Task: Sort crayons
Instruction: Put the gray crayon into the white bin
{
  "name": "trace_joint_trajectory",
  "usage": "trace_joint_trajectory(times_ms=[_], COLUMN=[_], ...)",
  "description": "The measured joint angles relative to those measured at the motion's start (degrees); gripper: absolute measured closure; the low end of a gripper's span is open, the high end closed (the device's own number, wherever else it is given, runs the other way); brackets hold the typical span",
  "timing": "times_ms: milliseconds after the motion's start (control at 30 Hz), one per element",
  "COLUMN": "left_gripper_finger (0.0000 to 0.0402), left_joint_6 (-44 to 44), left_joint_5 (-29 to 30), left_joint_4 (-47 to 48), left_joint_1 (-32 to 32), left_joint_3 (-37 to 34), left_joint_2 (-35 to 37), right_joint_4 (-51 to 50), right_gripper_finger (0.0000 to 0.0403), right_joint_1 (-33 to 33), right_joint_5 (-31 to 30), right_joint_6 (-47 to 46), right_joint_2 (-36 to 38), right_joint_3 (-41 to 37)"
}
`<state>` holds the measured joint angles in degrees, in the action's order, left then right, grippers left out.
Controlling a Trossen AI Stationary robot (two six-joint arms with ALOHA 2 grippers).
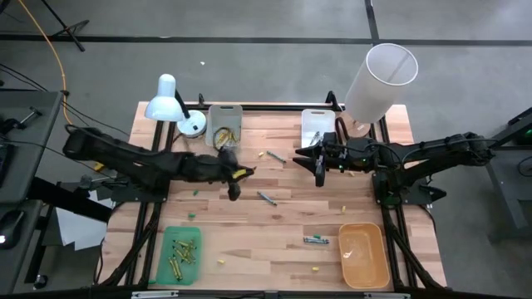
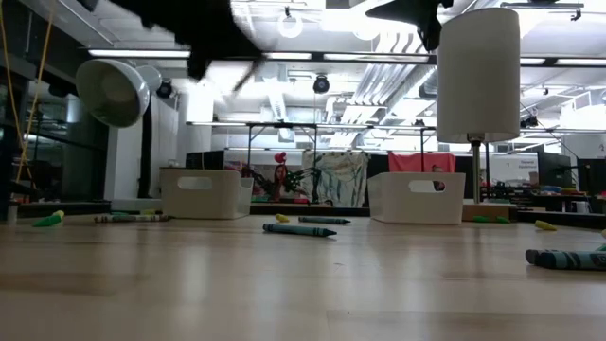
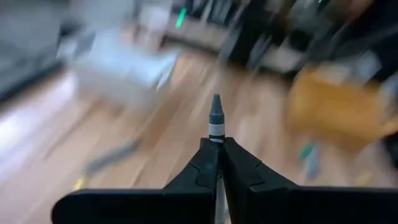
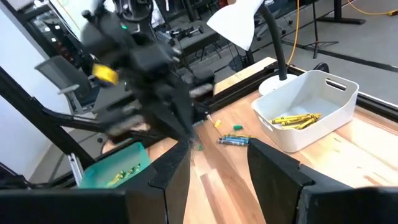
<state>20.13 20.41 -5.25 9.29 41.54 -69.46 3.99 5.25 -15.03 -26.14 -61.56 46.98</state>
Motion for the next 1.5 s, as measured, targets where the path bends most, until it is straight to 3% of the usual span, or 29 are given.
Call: trace_joint_trajectory(times_ms=[100,300,533,933,1133,1500], left_gripper_finger=[0.0401,0.0401,0.0401,0.0401,0.0401,0.0401], left_joint_6=[-1.8,-1.3,-2.7,-2.8,-2.9,-3.3], left_joint_5=[0.7,1.1,-4.9,-10.9,-10.9,-11.1], left_joint_4=[-13.1,-25.5,-34.9,-36.6,-36.9,-38.4], left_joint_1=[1.1,1.3,-1.4,-4.9,-4.9,-4.9], left_joint_3=[-2.4,-4.6,-5.3,-5.3,-5.3,-5.2], left_joint_2=[1.3,1.3,1.3,1.3,1.3,1.3], right_joint_4=[0.8,6.5,18.2,19.6,12.6,11.9], right_gripper_finger=[0.0249,0.0249,0.0249,0.0249,0.0249,0.0249], right_joint_1=[0.0,0.0,0.5,1.1,0.7,0.2], right_joint_5=[0.1,2.4,14.2,13.1,4.7,5.0], right_joint_6=[-1.0,-1.1,-3.9,2.2,7.0,7.3], right_joint_2=[0.0,-1.6,-11.1,-24.9,-25.6,-25.5], right_joint_3=[0.0,0.1,0.1,10.2,15.5,16.9])
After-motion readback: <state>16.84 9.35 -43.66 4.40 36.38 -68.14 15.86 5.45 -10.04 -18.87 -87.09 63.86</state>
